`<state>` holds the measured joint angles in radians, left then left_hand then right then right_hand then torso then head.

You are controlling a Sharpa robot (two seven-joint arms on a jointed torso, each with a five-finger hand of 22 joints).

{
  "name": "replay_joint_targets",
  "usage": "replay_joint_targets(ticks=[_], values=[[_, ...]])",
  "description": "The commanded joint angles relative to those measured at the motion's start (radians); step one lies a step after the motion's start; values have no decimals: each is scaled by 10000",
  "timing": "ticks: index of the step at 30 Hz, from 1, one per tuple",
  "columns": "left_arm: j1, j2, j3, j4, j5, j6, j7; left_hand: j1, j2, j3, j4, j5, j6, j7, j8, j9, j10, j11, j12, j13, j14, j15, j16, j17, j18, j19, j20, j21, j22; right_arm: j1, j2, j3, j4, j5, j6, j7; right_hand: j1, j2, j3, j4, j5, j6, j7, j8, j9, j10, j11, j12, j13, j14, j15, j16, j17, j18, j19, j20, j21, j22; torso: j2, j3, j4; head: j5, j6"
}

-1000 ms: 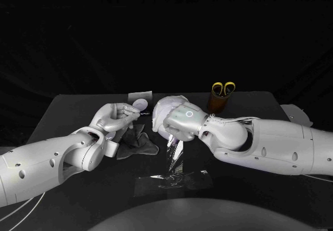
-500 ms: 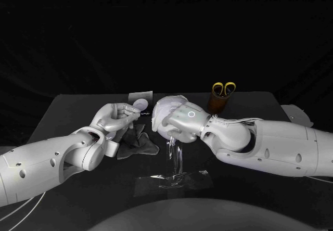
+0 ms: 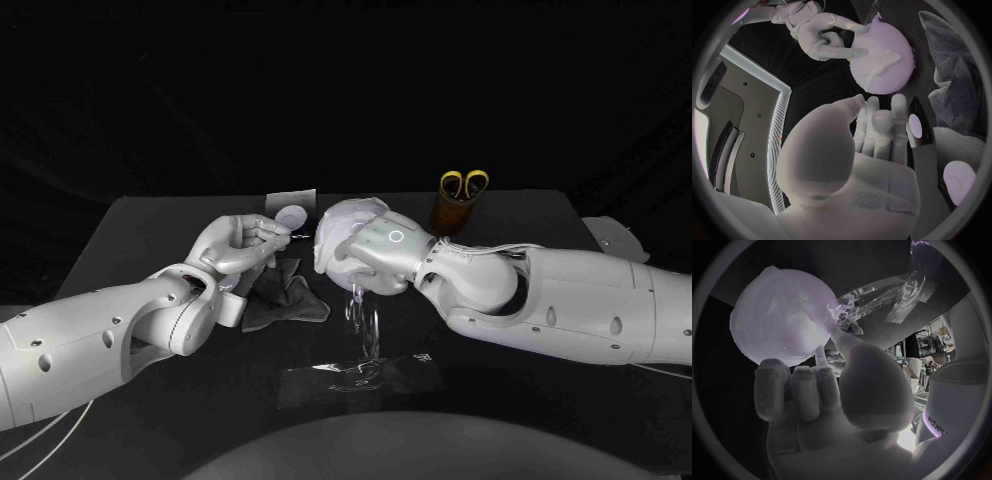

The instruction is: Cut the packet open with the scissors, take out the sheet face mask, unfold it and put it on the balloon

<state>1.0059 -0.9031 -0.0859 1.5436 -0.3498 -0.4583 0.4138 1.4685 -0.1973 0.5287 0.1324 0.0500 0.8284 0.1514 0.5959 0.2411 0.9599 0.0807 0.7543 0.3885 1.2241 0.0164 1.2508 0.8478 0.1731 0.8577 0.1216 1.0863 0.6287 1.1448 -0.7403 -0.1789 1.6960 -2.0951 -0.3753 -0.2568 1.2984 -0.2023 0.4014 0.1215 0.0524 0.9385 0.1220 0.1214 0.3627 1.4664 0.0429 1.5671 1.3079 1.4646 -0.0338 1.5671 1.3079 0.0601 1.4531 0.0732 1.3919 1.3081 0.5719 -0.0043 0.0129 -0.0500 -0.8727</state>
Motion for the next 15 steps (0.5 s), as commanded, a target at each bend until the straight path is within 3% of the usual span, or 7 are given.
replay_joint_targets(ticks=[1,10,15], values=[[15,16,12,34,38,89,23,-17,81,51,21,-16,4,74,-36,-10,65,-16,-63,-8,74,-12,32,11,106,87,-2,-48,-9,3,42,4,-91,-49,317,-188,182,105,20,88,-39,240,-14,76,37,1044,26,37,2629,1062,55,37,2629,-146,29,67,42,1609,7,-1,2,-18,1],[15,16,12,47,38,79,-2,-17,97,52,24,-16,2,78,-37,-10,77,-14,-58,-12,95,-10,51,39,105,94,-2,-47,-8,3,126,3,-189,-99,648,-164,787,768,546,-44,-38,1451,-235,658,259,1044,-151,37,2629,1062,-42,37,2629,-160,74,-5,104,1672,-7,-1,-2,-19,1],[15,8,12,54,38,69,-15,-17,97,52,24,-16,2,78,-37,-10,77,-14,-58,-12,95,-10,51,39,105,94,-2,-47,-8,2,158,3,-220,-208,692,-194,888,868,628,-142,-39,1705,-355,825,339,1044,-256,37,2629,1062,-77,37,2629,-170,98,-41,136,1700,0,2,5,-25,1]])
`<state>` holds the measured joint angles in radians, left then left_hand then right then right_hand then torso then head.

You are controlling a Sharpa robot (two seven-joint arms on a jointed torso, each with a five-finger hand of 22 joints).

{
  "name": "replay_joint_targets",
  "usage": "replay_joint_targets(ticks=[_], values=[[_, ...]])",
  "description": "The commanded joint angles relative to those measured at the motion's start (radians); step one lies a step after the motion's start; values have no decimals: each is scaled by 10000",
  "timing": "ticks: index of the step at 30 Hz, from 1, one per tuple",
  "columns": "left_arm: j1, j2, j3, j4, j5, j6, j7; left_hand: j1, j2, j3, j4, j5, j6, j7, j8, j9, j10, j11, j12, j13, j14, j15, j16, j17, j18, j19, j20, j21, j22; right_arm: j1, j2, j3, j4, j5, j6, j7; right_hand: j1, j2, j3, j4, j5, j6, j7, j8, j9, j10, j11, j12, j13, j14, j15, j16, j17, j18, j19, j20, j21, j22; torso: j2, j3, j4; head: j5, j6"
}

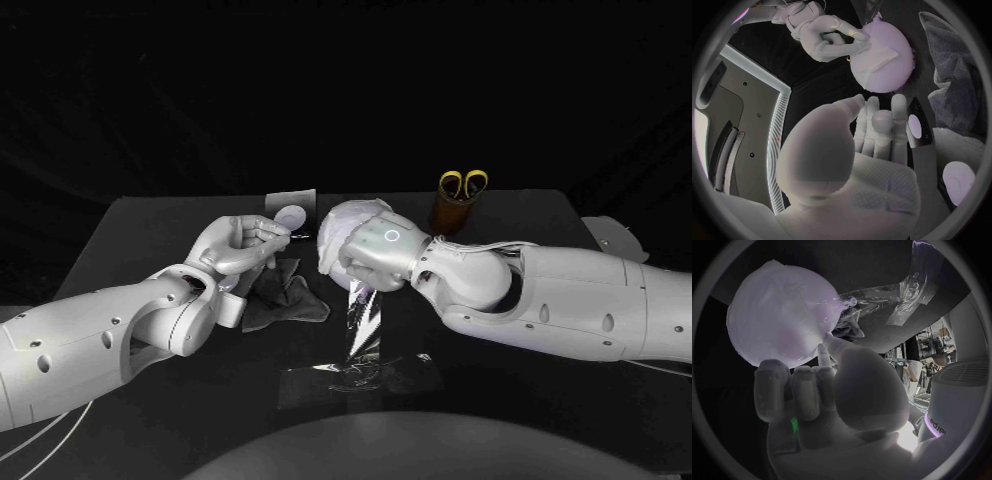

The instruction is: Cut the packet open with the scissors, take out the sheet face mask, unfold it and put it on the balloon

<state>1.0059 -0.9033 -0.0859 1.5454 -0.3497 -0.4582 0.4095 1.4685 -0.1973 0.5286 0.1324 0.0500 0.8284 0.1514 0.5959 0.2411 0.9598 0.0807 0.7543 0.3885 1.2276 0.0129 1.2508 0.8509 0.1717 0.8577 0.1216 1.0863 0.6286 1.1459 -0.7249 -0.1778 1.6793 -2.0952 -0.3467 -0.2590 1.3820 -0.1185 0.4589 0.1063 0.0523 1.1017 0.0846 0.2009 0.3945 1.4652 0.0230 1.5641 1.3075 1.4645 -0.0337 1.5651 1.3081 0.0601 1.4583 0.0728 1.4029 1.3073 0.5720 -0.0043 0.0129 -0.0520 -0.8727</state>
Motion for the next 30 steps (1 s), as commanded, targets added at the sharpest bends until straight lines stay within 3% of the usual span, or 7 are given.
replay_joint_targets(ticks=[1,10,20,24,25,27,30], values=[[15,7,12,37,37,65,24,-17,97,52,24,-16,2,78,-37,-10,77,-14,-58,-11,60,25,51,9,119,94,-1,-46,-7,-9,10,-8,-56,-228,397,-180,65,59,69,-13,-38,116,-14,73,46,1056,-89,67,2633,1063,-92,57,2627,-171,51,-50,32,1715,3,2,3,-10,1],[15,-7,12,53,37,34,-5,-14,105,53,24,-16,0,81,-38,-10,83,-13,-56,-14,66,27,56,11,119,98,-1,-45,-7,-10,16,-8,-37,-397,178,-213,81,145,111,-43,-37,164,-65,153,100,1056,-136,67,2633,1063,-127,57,2627,-183,80,-75,74,1745,2,0,-3,-31,1],[15,-19,12,72,37,6,-22,-11,109,52,22,-16,-3,84,-39,-11,85,-11,-55,-17,72,28,61,12,119,103,-1,-44,-6,-19,-81,-7,172,-531,-702,-64,-192,562,302,201,-37,506,-213,651,441,1056,-272,67,2633,1063,-201,57,2627,-202,134,-145,141,1804,2,-2,3,-41,1],[15,-23,12,80,37,0,-22,-10,112,52,22,-16,-4,86,-40,-11,86,-9,-55,-19,63,29,53,-9,119,105,-1,-43,-6,-25,-188,-7,390,-460,-936,92,-353,619,152,232,-29,510,-280,1058,881,1056,-339,67,2633,1063,-255,57,2627,-180,74,-188,41,1767,0,-5,-4,-30,1],[15,-23,12,81,37,-1,-22,-10,112,52,22,-16,-4,86,-40,-11,86,-9,-55,-19,63,29,53,-9,119,105,-1,-43,-6,-26,-218,-7,445,-444,-964,115,-385,725,-51,164,-36,162,-338,1489,1509,1056,-417,67,2633,1063,-273,57,2627,-173,50,-225,-4,1761,-1,-6,-5,-32,1],[15,-22,12,83,37,-2,-22,-13,116,52,25,-16,-6,89,-41,-11,86,-7,-56,-21,60,30,50,-19,118,106,0,-43,-6,-29,-267,-8,526,-423,-1002,129,-471,833,-209,187,-36,-55,-359,1922,2101,1056,-411,67,2633,1063,-321,57,2627,-178,68,-248,9,1783,-8,-6,-3,-21,1],[15,-21,12,91,44,-4,-22,-13,116,52,25,-16,-6,89,-41,-11,86,-7,-56,-21,60,30,50,-19,118,106,0,-43,-6,-33,-354,-10,644,-403,-1005,85,-535,937,-301,218,-23,-269,-398,2279,2615,1056,-449,67,2633,1063,-355,57,2627,-179,74,-265,4,1791,-11,-2,-3,-20,1]])
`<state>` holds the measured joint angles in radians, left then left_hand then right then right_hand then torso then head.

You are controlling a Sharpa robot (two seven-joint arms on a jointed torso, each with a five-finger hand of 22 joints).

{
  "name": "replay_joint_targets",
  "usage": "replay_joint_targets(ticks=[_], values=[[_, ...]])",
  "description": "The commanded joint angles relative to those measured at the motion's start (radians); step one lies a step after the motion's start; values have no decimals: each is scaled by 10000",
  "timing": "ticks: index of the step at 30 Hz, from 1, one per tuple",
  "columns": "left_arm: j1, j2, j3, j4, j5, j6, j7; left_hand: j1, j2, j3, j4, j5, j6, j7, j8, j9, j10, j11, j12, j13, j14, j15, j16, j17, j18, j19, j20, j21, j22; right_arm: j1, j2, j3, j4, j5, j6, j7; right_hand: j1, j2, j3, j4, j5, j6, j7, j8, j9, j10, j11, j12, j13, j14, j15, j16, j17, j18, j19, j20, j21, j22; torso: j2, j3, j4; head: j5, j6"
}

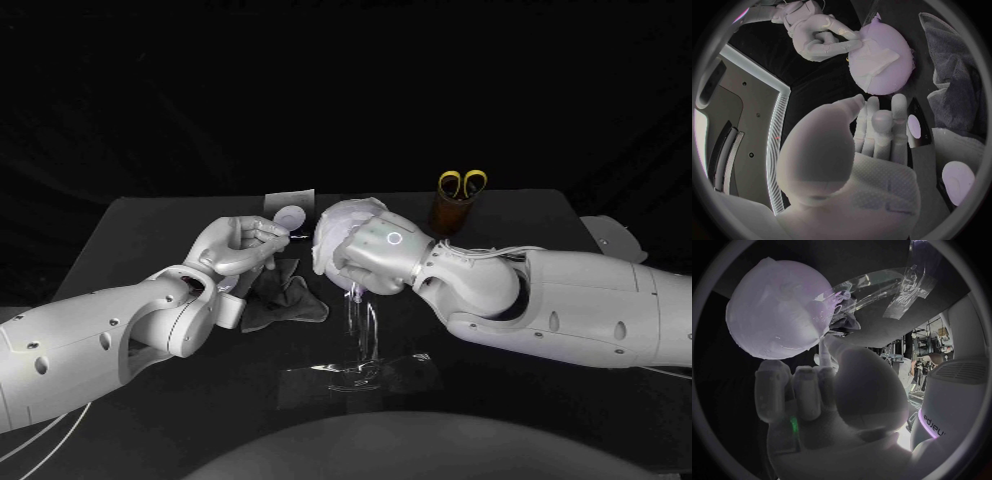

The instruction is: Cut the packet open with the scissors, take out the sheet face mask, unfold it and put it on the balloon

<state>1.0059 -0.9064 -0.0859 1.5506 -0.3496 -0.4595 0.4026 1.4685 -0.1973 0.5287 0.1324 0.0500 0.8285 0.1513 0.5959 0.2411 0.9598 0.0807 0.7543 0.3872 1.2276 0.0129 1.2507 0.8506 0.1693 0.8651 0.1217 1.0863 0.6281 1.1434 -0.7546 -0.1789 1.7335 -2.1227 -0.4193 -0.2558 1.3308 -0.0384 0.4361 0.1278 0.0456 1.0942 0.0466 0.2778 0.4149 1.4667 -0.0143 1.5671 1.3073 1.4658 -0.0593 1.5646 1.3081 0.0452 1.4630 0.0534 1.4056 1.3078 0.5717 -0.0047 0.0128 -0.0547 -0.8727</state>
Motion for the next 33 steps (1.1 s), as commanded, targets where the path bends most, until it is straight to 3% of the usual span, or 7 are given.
replay_joint_targets(ticks=[1,4,12,25,29,32,33], values=[[14,11,12,44,48,8,47,-12,116,52,25,-16,-7,90,-41,-11,86,-7,-56,-8,60,30,51,-16,143,32,-1,-43,-1,-10,-89,-1,139,-118,-259,30,-61,190,-95,23,36,-214,-26,1661,2598,1041,-78,37,2635,1050,-112,62,2627,-31,29,-76,-26,1788,-9,2,0,5,1],[14,10,12,51,60,7,44,-16,118,50,28,-16,-11,94,-43,-12,84,-4,-57,-11,59,31,50,-21,142,33,-1,-43,-1,-14,-173,-5,243,-76,-205,-13,-187,335,-185,40,31,-676,-71,2309,3599,1041,-151,37,2635,1050,-153,62,2627,-29,33,-108,-49,1795,-7,1,-2,7,1],[13,10,12,55,87,5,31,-25,120,44,35,-15,-30,107,-54,-16,76,5,-62,-19,54,37,47,-34,141,37,1,-44,-2,-61,-401,-24,569,425,-81,-24,-395,589,-121,45,36,-1183,-118,3003,4851,1041,-182,37,2635,1050,-206,62,2627,-26,38,-149,-94,1802,-6,-1,-1,-1,1],[12,-9,12,77,122,3,23,-27,122,42,37,-15,-49,118,-64,-20,66,14,-68,-26,48,44,44,-45,140,38,3,-45,-2,-442,-587,-77,776,1360,-271,160,-419,585,-52,-35,38,-1364,-124,3097,5173,1041,-175,37,2635,1050,-219,62,2627,-11,8,-177,-163,1781,7,4,1,35,1],[12,-24,12,86,124,16,28,-27,122,42,37,-15,-49,118,-64,-20,66,14,-68,-26,48,44,44,-45,140,38,3,-45,-2,-515,-842,-85,807,2037,-1549,548,-373,500,30,-52,35,-1578,-46,2714,5017,1041,-125,37,2635,1050,-190,62,2627,-30,57,-194,-98,1820,1,-1,-15,73,1],[12,-36,12,92,125,53,56,-24,119,39,35,-16,-64,123,-71,-23,56,19,-73,-32,28,49,27,-85,139,39,4,-47,-3,-541,-1199,-89,904,2809,-2500,1265,-470,32,64,254,39,-2307,527,1136,3928,1041,258,37,2635,1050,160,62,2627,-88,175,-32,70,1912,-5,0,-16,102,1],[12,-38,12,94,125,64,65,-24,117,37,34,-16,-68,124,-73,-24,53,21,-74,-34,20,50,20,-100,138,38,5,-48,-4,-545,-1316,-90,935,3085,-2669,1559,-489,-31,39,267,34,-2347,549,1061,3872,1041,299,37,2635,1050,171,62,2627,-88,174,-22,68,1912,-7,3,-13,102,1]])
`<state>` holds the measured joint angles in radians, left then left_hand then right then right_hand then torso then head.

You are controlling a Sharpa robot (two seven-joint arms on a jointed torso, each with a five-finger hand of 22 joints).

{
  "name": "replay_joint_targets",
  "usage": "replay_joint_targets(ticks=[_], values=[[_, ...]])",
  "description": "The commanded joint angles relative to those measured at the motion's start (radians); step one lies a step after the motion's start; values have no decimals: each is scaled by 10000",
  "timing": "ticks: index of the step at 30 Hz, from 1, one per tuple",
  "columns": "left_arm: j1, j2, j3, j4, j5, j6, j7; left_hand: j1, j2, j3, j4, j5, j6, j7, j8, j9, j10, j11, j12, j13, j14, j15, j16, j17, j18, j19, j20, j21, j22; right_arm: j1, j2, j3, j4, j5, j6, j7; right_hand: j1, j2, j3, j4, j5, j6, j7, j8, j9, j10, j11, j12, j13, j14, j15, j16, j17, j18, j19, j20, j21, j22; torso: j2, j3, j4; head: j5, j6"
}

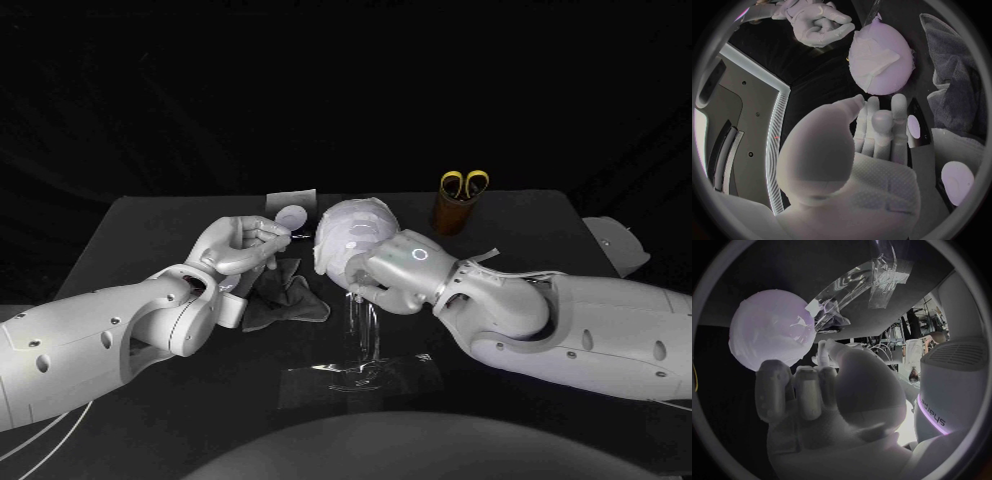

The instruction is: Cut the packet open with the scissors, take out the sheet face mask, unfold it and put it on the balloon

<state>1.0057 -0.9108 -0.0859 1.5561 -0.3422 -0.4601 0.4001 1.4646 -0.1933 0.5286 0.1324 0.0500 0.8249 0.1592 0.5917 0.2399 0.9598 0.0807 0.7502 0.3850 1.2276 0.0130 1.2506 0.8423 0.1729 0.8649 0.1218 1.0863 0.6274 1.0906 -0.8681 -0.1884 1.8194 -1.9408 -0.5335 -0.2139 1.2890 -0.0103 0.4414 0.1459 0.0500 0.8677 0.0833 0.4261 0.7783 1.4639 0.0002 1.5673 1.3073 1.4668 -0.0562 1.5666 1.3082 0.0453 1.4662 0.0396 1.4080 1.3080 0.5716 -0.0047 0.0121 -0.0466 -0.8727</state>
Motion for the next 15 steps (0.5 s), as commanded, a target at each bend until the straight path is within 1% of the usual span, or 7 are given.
replay_joint_targets(ticks=[1,4,5,8,9,11,15], values=[[14,4,12,39,52,82,101,15,77,37,33,-16,-32,45,-32,-13,53,21,-34,-11,20,50,21,-16,102,40,4,-48,4,-21,-297,4,110,1517,-1684,1420,-55,-541,-37,162,4,-227,364,-973,-221,1069,382,35,2635,1040,272,42,2626,-93,134,230,25,1908,-10,2,-11,30,1],[14,2,11,42,52,157,150,29,70,34,21,-16,-52,44,-40,-16,32,26,-45,-22,-32,58,-21,-103,100,34,8,-55,1,-44,-645,0,237,2103,-2100,2171,272,-597,144,78,-30,-185,440,-1564,-802,1069,453,35,2635,1040,382,42,2626,-30,-17,338,-236,1805,-11,2,-24,63,1],[14,5,11,43,51,189,170,31,68,32,18,-16,-58,45,-43,-17,25,28,-48,-26,-50,60,-36,-132,99,31,10,-58,0,-67,-776,-2,299,2282,-2239,2350,292,-611,155,85,-17,-130,443,-1621,-876,1069,471,35,2635,1040,401,42,2626,-22,-33,353,-264,1796,-8,4,-25,68,1],[14,20,11,49,48,267,213,47,71,20,4,-16,-104,67,-61,-23,-52,56,-95,-70,-328,88,-270,-534,93,-28,27,-117,-26,-146,-1141,-4,465,2707,-2575,2578,424,-684,231,132,-4,-95,467,-2107,-1382,1069,487,35,2635,1040,434,42,2626,46,-185,433,-528,1696,-5,14,-22,59,1],[14,25,10,50,47,285,219,47,71,20,4,-16,-104,67,-61,-23,-52,56,-95,-70,-328,88,-270,-534,93,-28,27,-117,-26,-163,-1231,-4,496,2813,-2611,2587,424,-684,231,132,-4,-95,467,-2107,-1382,1069,487,35,2635,1040,434,42,2626,46,-185,433,-528,1696,-4,14,-18,48,1],[14,37,10,46,46,309,225,49,75,18,2,-16,-109,70,-63,-24,-61,60,-100,-77,-355,92,-292,-561,93,-38,30,-128,-30,-189,-1388,-5,522,3026,-2636,2582,447,-798,208,151,-11,-148,455,-2348,-1626,1069,487,35,2635,1040,420,42,2626,41,-161,472,-495,1718,-2,15,-20,30,1],[13,53,10,43,45,330,226,49,75,18,2,-16,-109,70,-63,-24,-61,60,-100,-77,-355,92,-292,-561,93,-38,30,-128,-30,-226,-1521,-7,499,3195,-2458,2475,496,-806,221,145,-10,-68,432,-2416,-1734,1069,474,35,2635,1040,411,42,2626,41,-154,485,-489,1725,5,11,0,-12,1]])
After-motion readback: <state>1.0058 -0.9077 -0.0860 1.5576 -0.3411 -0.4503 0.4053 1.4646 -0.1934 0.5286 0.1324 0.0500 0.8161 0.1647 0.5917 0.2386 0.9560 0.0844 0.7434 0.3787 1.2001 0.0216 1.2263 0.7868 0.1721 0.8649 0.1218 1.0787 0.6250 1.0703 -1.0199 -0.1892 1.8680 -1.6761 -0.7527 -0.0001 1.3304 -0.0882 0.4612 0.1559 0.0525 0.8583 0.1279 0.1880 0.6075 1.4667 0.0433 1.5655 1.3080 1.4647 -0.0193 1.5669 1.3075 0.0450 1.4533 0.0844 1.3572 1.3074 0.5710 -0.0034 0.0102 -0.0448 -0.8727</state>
